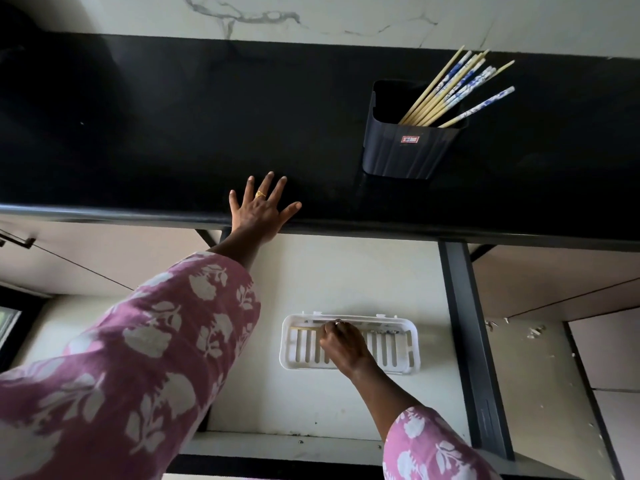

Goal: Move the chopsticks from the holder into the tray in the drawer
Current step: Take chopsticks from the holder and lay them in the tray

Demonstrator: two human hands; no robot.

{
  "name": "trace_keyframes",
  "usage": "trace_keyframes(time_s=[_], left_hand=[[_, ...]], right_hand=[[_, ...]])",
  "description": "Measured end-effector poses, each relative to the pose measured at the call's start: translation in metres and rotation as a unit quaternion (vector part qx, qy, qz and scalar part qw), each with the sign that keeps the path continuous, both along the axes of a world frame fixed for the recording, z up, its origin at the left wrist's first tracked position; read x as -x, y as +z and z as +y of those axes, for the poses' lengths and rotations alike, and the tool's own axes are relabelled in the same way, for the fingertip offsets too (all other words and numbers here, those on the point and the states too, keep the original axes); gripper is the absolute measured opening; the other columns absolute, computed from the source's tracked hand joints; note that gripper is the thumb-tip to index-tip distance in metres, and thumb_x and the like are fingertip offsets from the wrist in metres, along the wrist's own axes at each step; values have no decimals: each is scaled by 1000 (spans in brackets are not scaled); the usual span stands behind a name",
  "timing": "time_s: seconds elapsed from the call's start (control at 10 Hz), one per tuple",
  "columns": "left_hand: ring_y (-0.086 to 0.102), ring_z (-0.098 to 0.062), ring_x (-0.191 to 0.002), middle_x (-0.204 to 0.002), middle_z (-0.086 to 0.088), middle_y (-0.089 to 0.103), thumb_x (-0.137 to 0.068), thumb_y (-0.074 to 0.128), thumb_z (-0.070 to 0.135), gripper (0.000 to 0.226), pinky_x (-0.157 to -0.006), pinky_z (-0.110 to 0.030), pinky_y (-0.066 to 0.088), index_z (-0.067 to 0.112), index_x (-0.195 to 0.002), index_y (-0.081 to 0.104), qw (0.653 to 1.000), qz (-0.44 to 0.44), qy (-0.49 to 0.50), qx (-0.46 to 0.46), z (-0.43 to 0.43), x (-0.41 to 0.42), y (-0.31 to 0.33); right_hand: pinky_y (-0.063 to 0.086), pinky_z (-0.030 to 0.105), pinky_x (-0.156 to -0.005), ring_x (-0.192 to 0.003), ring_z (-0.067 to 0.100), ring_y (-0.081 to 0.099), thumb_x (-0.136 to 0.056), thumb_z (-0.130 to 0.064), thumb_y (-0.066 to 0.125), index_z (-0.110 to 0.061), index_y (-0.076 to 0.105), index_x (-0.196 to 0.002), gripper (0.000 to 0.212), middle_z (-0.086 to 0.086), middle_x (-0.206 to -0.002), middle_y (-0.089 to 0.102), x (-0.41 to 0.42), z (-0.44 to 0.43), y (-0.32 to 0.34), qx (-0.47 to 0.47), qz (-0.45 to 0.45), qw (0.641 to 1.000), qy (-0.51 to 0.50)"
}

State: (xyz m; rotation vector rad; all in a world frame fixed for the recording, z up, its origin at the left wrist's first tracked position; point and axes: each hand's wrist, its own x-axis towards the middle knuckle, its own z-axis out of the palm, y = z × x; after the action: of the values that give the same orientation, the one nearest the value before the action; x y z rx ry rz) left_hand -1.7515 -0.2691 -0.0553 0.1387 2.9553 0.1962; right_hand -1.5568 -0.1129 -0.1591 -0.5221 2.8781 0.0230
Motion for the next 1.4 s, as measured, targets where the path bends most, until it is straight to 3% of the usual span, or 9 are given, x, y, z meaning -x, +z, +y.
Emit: trace_keyframes(time_s=[0.2, 0.4, 0.6, 0.7, 0.9, 1.1, 1.2, 1.3, 1.4], left_hand=[[-8, -24, -148, -161, 10, -4, -92, 22, 66, 69, -117, -55, 1, 36, -151, 3, 1000, -10, 4, -6, 0, 1, 5], [-8, -23, -148, -161, 10, -4, -92, 22, 67, 73, -117, -54, 1, 32, -152, 2, 1000, -12, 0, -7, 0, 0, 9], [-11, -22, -148, -160, 12, -8, -91, 24, 67, 73, -117, -53, 1, 35, -151, -2, 999, -33, 0, -9, -1, 6, 8], [-12, -22, -148, -160, 12, -10, -91, 27, 68, 74, -116, -54, 0, 36, -151, -2, 999, -46, 1, -16, -4, 8, 8], [-11, -22, -148, -160, 12, -10, -91, 27, 68, 74, -116, -53, 1, 36, -151, -3, 999, -49, 2, -8, -3, 9, 7], [-11, -21, -148, -159, 13, -11, -91, 28, 67, 74, -116, -53, 1, 37, -151, -4, 999, -54, 2, -6, -4, 11, 8], [-11, -21, -148, -159, 12, -12, -91, 27, 67, 74, -116, -53, 0, 36, -151, -4, 999, -53, 2, -10, -5, 12, 9], [-12, -21, -148, -159, 12, -12, -90, 26, 68, 75, -116, -53, 0, 36, -151, -4, 998, -57, 2, -12, -6, 12, 7], [-12, -21, -148, -159, 13, -12, -90, 26, 68, 75, -116, -53, 0, 37, -151, -4, 998, -57, 3, -10, -6, 9, 6]], right_hand=[[41, 17, -40, -41, 12, 54, -28, -4, 78, -19, 60, -50, 32, -5, -46, 53, 9, 26, 30, -4, 83, 993, 81], [45, 25, -43, -52, 18, 59, -70, -1, 47, -14, 63, -66, 21, 1, -59, 59, 64, 69, 87, 38, 264, 954, 139], [55, 26, -58, -69, 27, 69, -79, -1, 47, -3, 72, -87, 27, 10, -76, 71, 131, 111, 163, 169, 375, 899, -148], [55, 29, -53, -67, 32, 69, -75, 6, 62, -1, 70, -84, 14, 15, -75, 71, 157, 125, 185, 170, 386, 870, -255], [47, 41, -88, -113, 37, 56, -93, -19, 54, 1, 60, -116, 31, 23, -119, 62, 196, 145, 216, 318, 295, 761, -482], [38, 24, -64, -73, 21, 53, -87, -30, 65, -3, 54, -58, 40, 3, -62, 56, 230, 161, 226, 511, 263, 603, -553], [50, 31, -75, -81, 22, 62, -82, -25, 71, 2, 66, -76, 28, 13, -81, 70, 247, 169, 233, 556, 244, 551, -572], [52, 34, -94, -107, 29, 65, -81, -23, 72, 3, 65, -112, 40, 21, -115, 67, 259, 175, 236, 557, 206, 548, -589], [52, 31, -91, -106, 27, 65, -83, -21, 70, 0, 67, -111, 36, 20, -113, 69, 268, 175, 234, 543, 205, 566, -585]])
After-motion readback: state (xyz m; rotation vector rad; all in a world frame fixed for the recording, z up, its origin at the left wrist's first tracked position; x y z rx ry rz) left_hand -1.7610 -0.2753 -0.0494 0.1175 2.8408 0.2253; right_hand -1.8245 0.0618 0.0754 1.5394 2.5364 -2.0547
